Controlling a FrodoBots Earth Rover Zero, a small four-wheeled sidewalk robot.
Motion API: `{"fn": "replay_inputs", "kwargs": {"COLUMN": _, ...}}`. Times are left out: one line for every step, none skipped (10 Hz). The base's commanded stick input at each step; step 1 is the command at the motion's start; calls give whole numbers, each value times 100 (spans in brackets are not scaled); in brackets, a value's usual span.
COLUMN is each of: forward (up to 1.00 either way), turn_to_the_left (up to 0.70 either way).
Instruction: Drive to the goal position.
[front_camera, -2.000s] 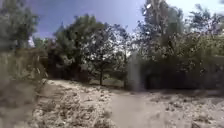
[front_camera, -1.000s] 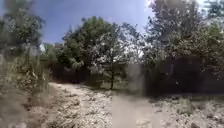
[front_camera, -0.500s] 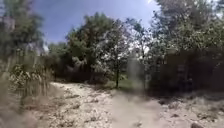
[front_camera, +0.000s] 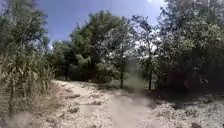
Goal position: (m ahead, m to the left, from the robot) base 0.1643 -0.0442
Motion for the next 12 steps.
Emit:
{"fn": "replay_inputs", "kwargs": {"forward": 60, "turn_to_the_left": 15}}
{"fn": "replay_inputs", "kwargs": {"forward": 60, "turn_to_the_left": 15}}
{"fn": "replay_inputs", "kwargs": {"forward": 60, "turn_to_the_left": 15}}
{"fn": "replay_inputs", "kwargs": {"forward": 60, "turn_to_the_left": 15}}
{"fn": "replay_inputs", "kwargs": {"forward": 60, "turn_to_the_left": 15}}
{"fn": "replay_inputs", "kwargs": {"forward": 60, "turn_to_the_left": 15}}
{"fn": "replay_inputs", "kwargs": {"forward": 60, "turn_to_the_left": 15}}
{"fn": "replay_inputs", "kwargs": {"forward": 60, "turn_to_the_left": 15}}
{"fn": "replay_inputs", "kwargs": {"forward": 60, "turn_to_the_left": 15}}
{"fn": "replay_inputs", "kwargs": {"forward": 60, "turn_to_the_left": 15}}
{"fn": "replay_inputs", "kwargs": {"forward": 60, "turn_to_the_left": 15}}
{"fn": "replay_inputs", "kwargs": {"forward": 60, "turn_to_the_left": 15}}
